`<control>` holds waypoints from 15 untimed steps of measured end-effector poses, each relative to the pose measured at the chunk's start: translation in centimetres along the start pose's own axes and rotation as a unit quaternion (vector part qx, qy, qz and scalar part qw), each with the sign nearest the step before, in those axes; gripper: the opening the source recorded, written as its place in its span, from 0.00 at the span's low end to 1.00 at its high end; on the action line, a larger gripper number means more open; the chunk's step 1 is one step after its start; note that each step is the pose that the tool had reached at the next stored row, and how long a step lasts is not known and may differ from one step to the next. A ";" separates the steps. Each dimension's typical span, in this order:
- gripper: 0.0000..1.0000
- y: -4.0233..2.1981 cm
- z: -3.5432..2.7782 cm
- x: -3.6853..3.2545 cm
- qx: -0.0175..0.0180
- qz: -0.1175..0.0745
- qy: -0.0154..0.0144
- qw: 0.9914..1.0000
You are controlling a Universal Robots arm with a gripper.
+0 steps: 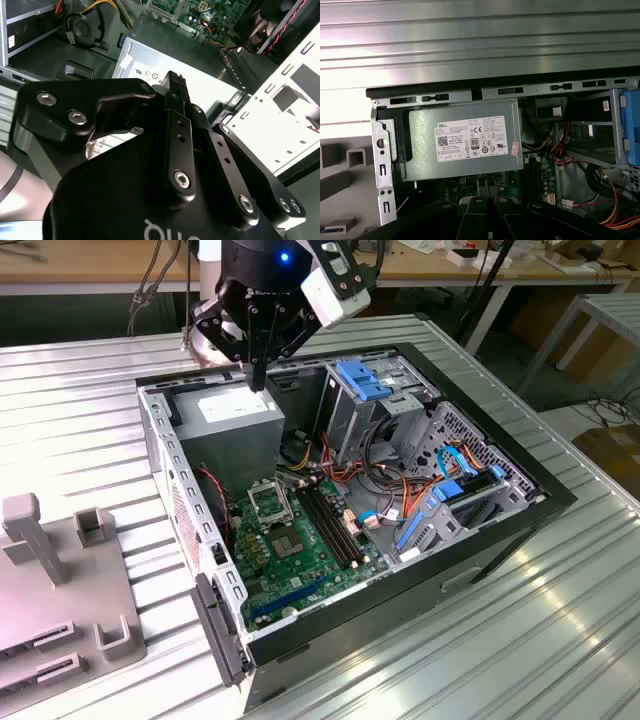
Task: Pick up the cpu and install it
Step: 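Reach for the cpu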
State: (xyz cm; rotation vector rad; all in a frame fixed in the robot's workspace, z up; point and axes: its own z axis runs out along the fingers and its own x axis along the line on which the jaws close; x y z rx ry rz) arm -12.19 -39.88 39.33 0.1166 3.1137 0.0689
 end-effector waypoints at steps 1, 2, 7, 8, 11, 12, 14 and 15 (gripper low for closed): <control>0.11 0.00 0.00 0.00 0.000 0.000 0.000 1.000; 0.11 0.00 0.00 0.00 0.000 0.000 0.000 1.000; 0.11 -0.01 0.00 0.10 0.000 0.000 0.000 1.000; 0.11 -0.01 0.00 0.16 0.000 0.000 0.000 1.000; 0.11 -0.03 -0.01 0.37 0.000 0.000 0.000 1.000; 0.11 -0.03 -0.01 0.45 0.000 0.000 0.000 1.000; 0.11 -0.04 -0.01 0.54 0.000 0.000 0.000 1.000; 0.11 -0.04 -0.02 0.57 0.000 0.000 0.000 1.000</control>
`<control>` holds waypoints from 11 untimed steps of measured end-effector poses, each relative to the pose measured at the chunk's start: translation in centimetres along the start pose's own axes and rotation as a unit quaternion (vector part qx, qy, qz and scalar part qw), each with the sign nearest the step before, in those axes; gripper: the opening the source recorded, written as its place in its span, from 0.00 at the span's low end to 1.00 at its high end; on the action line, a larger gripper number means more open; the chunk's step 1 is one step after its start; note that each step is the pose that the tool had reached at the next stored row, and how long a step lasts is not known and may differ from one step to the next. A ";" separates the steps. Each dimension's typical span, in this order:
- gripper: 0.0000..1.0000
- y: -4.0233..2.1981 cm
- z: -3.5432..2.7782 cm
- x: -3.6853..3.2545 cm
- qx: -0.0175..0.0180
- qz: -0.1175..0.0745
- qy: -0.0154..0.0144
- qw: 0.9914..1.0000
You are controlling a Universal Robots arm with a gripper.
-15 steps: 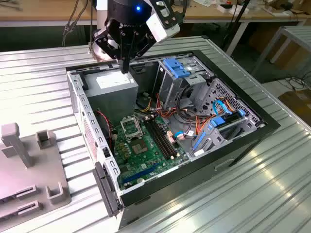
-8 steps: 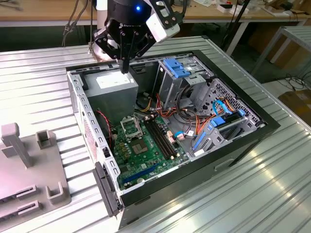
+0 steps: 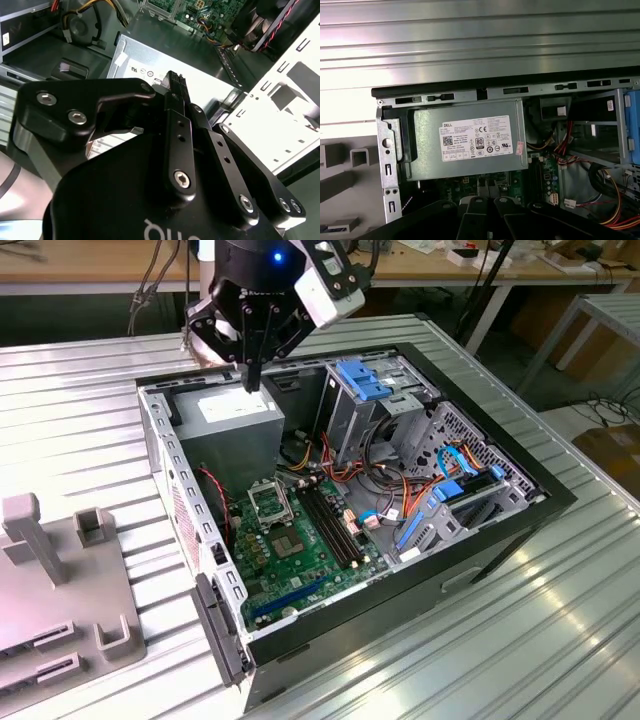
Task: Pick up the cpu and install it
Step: 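Reach for the cpu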
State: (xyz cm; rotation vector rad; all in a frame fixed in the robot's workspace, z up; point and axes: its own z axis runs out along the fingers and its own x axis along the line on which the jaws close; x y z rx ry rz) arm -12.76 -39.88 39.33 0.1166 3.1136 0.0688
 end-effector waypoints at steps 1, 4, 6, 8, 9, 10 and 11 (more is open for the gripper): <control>0.11 0.00 0.00 0.05 0.000 0.000 0.000 1.000; 0.11 -0.01 0.00 0.15 0.000 0.000 0.000 1.000; 0.11 -0.02 0.00 0.21 0.000 0.000 0.000 1.000; 0.11 -0.02 -0.01 0.27 0.000 0.000 0.000 1.000; 0.11 -0.03 0.00 0.34 0.000 0.000 0.000 1.000; 0.11 -0.03 -0.01 0.37 0.000 0.000 0.000 1.000; 0.11 -0.03 0.00 0.40 0.000 0.000 0.000 1.000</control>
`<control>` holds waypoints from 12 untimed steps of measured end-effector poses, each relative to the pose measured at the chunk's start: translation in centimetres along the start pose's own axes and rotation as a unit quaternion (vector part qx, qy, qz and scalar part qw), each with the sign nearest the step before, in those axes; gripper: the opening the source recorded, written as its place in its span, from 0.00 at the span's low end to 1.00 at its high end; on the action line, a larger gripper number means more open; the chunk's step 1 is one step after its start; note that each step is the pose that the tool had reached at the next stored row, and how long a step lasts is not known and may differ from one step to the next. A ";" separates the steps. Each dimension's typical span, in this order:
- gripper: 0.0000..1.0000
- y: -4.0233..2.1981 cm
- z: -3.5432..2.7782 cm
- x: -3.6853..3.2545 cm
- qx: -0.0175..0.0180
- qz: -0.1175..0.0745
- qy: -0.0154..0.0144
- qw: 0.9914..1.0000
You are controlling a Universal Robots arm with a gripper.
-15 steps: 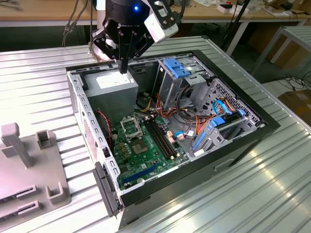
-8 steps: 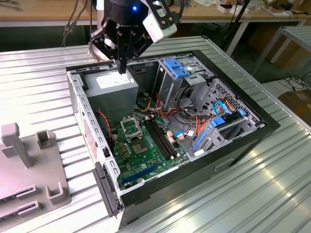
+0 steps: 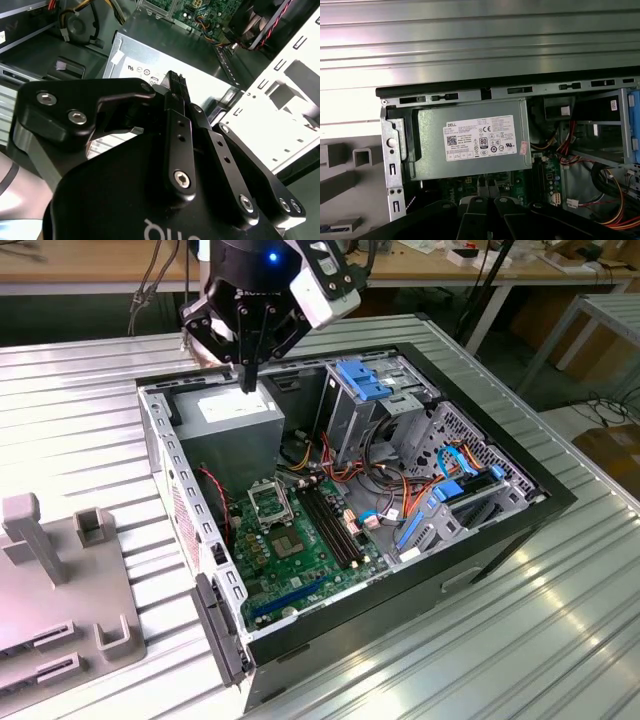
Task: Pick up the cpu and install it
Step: 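Reach for the cpu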
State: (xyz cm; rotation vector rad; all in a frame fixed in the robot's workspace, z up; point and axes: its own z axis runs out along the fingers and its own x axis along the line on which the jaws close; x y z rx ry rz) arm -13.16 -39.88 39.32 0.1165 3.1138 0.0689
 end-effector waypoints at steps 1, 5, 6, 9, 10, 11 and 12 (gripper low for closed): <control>0.11 0.00 0.00 0.02 0.000 0.000 0.000 1.000; 0.11 -0.01 0.00 0.15 0.000 0.000 0.000 1.000; 0.11 -0.01 0.00 0.18 0.000 0.000 0.000 1.000; 0.11 -0.02 -0.01 0.31 0.000 0.000 0.000 1.000; 0.11 -0.03 -0.01 0.34 0.000 0.000 0.000 1.000; 0.11 -0.03 -0.01 0.39 0.000 0.000 0.000 1.000; 0.11 -0.03 -0.01 0.42 0.000 0.000 0.000 1.000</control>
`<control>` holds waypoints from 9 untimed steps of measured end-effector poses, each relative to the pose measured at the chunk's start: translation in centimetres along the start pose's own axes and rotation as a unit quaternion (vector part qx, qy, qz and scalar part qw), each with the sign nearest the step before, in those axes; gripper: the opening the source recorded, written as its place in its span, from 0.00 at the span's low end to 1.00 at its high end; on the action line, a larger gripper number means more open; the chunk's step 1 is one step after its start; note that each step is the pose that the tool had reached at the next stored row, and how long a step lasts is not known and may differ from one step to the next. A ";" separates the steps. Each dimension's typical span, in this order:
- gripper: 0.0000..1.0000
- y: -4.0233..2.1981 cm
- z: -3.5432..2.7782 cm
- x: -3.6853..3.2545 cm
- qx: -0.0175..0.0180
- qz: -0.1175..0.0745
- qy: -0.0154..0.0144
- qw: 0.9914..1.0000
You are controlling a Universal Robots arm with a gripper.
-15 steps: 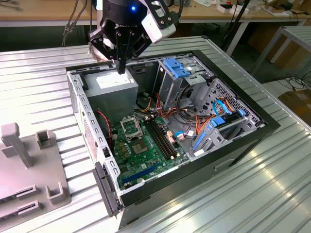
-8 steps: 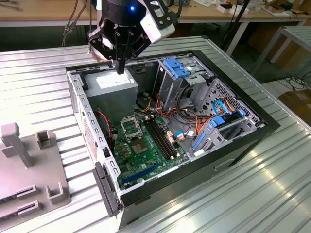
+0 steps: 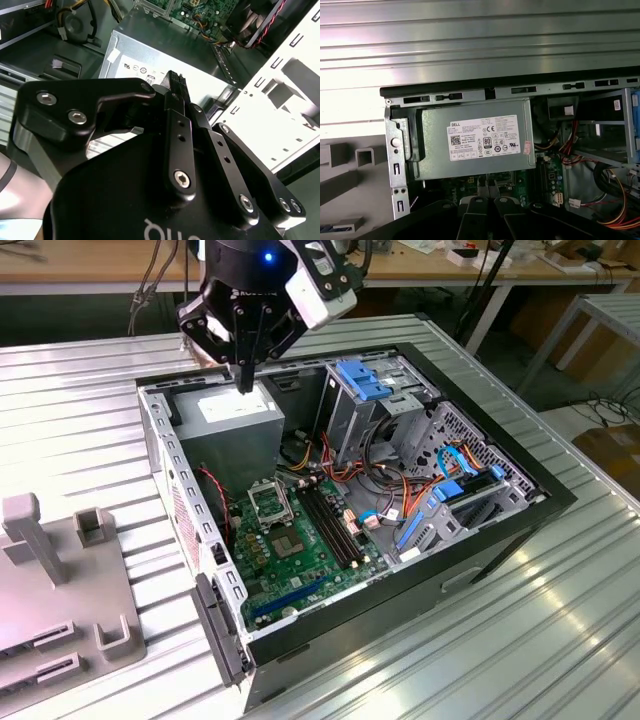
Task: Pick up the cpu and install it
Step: 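Reach for the cpu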
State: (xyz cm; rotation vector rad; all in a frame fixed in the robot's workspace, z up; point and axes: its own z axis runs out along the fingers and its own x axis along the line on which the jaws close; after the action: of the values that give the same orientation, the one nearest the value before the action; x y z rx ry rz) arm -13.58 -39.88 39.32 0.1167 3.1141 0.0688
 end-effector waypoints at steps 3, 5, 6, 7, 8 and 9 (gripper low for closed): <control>0.11 -0.01 0.00 0.15 0.000 0.000 0.000 1.000; 0.11 -0.02 -0.01 0.28 0.000 0.000 0.000 1.000; 0.11 -0.03 -0.01 0.32 0.000 0.000 0.000 1.000; 0.11 -0.03 -0.01 0.35 0.000 0.000 0.000 1.000; 0.11 -0.03 -0.01 0.40 0.000 0.000 0.000 1.000; 0.11 -0.03 -0.01 0.43 0.000 0.000 0.000 1.000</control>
State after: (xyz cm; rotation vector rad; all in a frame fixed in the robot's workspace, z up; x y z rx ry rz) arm -14.02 -39.88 39.32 0.1167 3.1142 0.0688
